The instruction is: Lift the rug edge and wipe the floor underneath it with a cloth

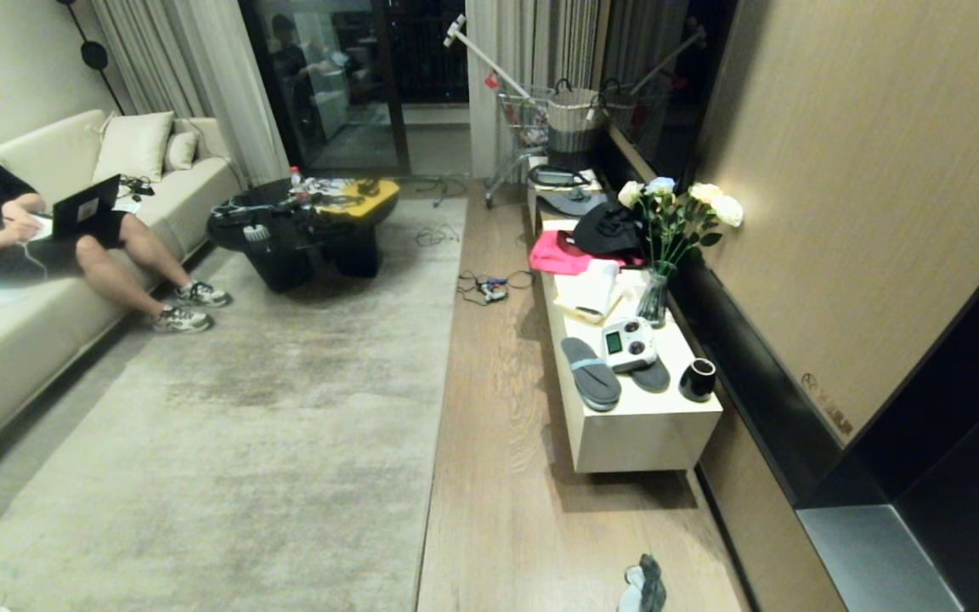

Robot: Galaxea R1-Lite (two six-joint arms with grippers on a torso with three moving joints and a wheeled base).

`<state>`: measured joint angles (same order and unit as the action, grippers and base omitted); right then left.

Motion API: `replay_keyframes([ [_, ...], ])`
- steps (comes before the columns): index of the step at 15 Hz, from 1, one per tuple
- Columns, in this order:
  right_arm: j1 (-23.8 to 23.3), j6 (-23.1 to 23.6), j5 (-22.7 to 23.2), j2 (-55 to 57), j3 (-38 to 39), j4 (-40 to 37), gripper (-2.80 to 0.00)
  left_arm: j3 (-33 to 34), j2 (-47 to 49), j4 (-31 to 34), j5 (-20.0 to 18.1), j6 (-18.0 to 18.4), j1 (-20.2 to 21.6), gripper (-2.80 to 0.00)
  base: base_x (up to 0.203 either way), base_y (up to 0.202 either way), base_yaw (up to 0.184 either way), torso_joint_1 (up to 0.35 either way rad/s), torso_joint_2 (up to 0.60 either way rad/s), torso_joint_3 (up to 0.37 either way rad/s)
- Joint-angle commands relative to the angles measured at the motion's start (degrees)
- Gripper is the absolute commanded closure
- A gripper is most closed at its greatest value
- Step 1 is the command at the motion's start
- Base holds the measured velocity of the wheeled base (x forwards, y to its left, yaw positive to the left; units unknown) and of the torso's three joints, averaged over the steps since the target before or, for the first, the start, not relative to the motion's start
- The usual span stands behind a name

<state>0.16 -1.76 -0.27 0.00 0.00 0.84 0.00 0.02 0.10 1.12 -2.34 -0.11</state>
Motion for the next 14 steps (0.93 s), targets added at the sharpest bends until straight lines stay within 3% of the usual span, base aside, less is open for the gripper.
replay_keyframes([
  [1, 0.02, 0.00, 0.00, 0.09, 0.00, 0.04, 0.00, 0.00, 0.04, -0.01, 0.02, -0.03, 0.02, 0.00, 0.000, 0.000, 0.000, 0.000, 0.00, 0.000],
  [14, 0.02, -0.35, -0.08, 0.09, 0.00, 0.04, 0.00, 0.00, -0.01, -0.01, 0.02, -0.03, 0.02, 0.00, 0.000, 0.000, 0.000, 0.000, 0.00, 0.000],
])
